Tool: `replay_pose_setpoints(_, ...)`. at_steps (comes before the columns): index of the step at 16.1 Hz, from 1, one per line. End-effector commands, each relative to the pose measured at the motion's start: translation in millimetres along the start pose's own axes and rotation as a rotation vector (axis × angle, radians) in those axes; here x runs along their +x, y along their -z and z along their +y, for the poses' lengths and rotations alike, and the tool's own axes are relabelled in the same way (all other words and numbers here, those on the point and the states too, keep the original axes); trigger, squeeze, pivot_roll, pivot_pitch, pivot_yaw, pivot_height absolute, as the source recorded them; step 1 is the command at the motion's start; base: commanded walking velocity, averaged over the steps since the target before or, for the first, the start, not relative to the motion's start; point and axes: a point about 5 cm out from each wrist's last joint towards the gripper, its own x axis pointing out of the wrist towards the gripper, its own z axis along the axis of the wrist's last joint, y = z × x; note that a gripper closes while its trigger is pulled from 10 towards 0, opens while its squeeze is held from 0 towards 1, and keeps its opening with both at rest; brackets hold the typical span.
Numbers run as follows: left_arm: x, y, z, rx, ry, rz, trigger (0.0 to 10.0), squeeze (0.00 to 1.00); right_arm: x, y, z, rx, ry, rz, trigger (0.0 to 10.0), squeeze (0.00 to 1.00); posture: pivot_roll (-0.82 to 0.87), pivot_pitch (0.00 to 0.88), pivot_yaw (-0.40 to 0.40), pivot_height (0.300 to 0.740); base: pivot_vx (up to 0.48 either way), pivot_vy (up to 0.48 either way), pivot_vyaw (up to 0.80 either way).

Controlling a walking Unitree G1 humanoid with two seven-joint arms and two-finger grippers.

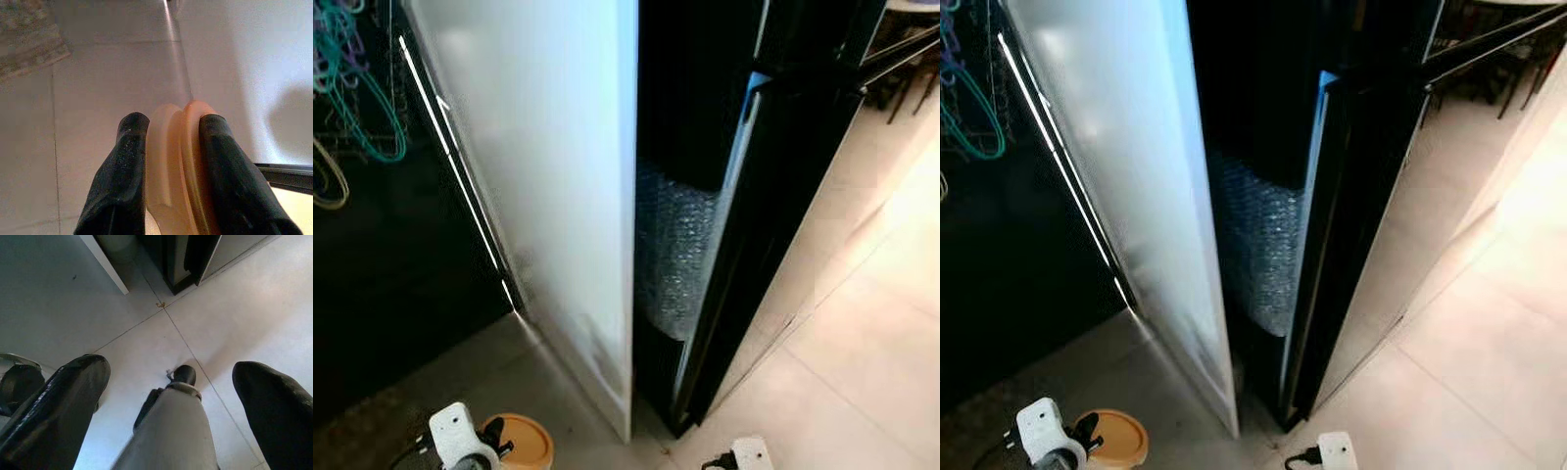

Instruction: Restocking fridge

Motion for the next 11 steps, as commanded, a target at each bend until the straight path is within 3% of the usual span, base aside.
replay_pose_setpoints(1,-0.3,2.2,0.3,-0.009,-0.004,0.012,10.0,0.0,-0.1,-1.1,-1.4,0.006,0.008,-0.007,10.0,0.0,0.01,0.01,0.007,0.74,0.0,0.315,0.0)
replay_pose_setpoints(10,0.1,1.4,-3.4,0.006,0.014,0.006,10.0,0.0,-0.9,-6.3,-3.8,0.045,0.057,-0.084,10.0,0.0,0.01,0.011,0.009,0.74,0.0,0.032,0.0)
replay_pose_setpoints(11,0.0,1.7,-3.4,0.007,0.014,0.007,10.0,0.0,1.9,-36.5,-8.1,0.041,0.081,-0.166,10.0,0.0,0.01,0.011,0.009,0.74,0.0,0.0,0.0)
